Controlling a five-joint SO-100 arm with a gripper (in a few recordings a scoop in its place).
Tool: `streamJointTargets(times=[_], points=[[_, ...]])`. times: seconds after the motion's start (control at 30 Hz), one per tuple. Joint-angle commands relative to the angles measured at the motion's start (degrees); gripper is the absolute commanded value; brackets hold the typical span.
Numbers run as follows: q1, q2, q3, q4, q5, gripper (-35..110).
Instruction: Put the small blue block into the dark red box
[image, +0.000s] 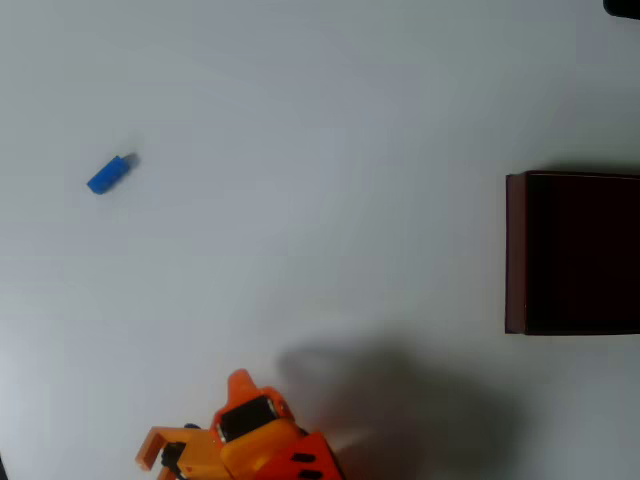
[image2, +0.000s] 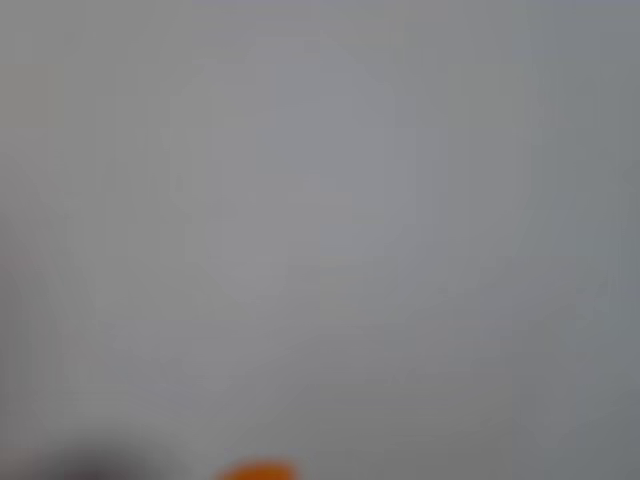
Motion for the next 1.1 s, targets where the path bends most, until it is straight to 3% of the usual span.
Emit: streamJointTargets(times=[0.0,0.53,0.7,0.83,1.07], points=[[-0.4,0.5,0.3,0.7,0.2,0],[-3.6,-1.1,-4.0,-1.4,4.5,1],[-6.3,-22.4,-13.4,-10.6,5.4,1],[-8.4,-44.0,-29.7,-10.6,4.6,0],[-7.9,-63.6,-51.5,-7.6,4.6,6]])
